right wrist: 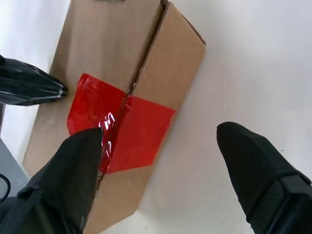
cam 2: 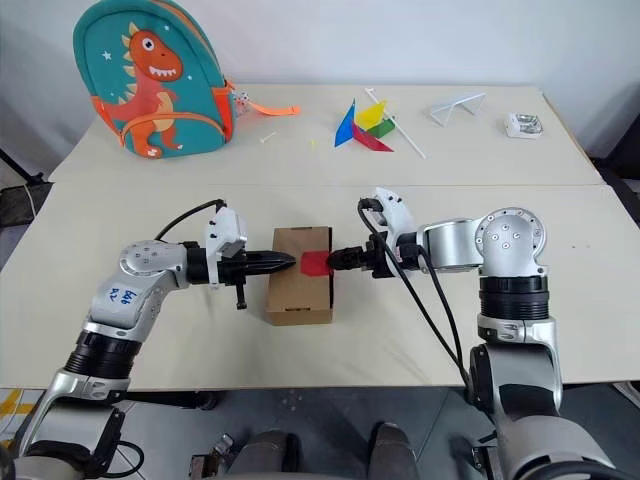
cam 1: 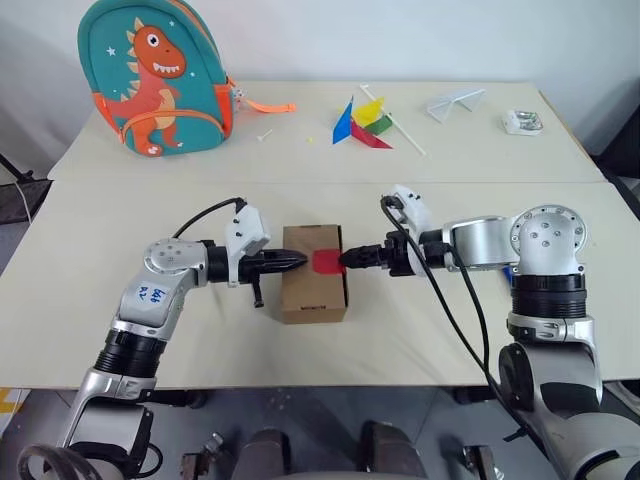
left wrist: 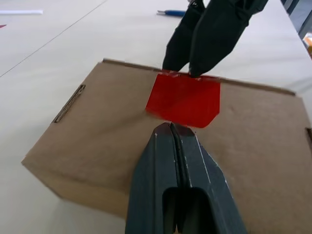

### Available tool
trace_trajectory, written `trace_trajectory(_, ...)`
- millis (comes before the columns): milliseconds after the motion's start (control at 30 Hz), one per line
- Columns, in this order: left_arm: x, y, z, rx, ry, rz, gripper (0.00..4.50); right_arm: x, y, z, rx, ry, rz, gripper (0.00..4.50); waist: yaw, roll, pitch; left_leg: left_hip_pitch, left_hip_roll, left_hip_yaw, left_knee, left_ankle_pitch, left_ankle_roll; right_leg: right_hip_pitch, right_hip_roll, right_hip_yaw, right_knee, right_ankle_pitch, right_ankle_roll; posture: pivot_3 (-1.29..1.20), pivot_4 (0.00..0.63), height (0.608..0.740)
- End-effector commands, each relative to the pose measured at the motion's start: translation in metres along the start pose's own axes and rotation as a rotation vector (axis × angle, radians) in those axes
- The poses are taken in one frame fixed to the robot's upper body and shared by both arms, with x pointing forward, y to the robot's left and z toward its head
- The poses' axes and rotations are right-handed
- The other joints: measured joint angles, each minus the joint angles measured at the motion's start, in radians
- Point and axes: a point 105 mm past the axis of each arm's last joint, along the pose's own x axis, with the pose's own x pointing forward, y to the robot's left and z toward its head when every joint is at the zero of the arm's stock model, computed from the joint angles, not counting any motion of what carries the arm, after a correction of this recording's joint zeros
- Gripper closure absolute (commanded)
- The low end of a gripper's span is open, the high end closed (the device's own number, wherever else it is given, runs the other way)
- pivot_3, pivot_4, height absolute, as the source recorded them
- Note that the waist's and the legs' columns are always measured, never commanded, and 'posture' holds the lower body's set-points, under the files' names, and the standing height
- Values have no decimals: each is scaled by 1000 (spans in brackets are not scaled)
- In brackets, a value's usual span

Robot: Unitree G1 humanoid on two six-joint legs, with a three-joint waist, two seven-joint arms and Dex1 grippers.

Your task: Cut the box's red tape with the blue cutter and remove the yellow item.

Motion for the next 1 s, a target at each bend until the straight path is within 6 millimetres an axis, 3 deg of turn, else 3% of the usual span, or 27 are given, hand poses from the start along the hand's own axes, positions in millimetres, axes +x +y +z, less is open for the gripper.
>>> trace_trajectory(33,-2,-1,-4,-6,29,6,4500,-2,4,2,-26,-7,6,585,0,0,0,0,0,0,0,0,0,0,0,0,0,0,0,0,150,740)
trace_trajectory(467,1,-1,-5,7,25,1,4500,-6,-12,-3,-48,22,-86,585,0,0,0,0,0,0,0,0,0,0,0,0,0,0,0,0,150,740)
trace_trajectory(1000,8,-3,-3,19,11,-12,4500,-4,-19,-7,-111,65,-159,585,6,0,0,0,0,0,0,0,0,0,0,0,0,0,0,0,150,740)
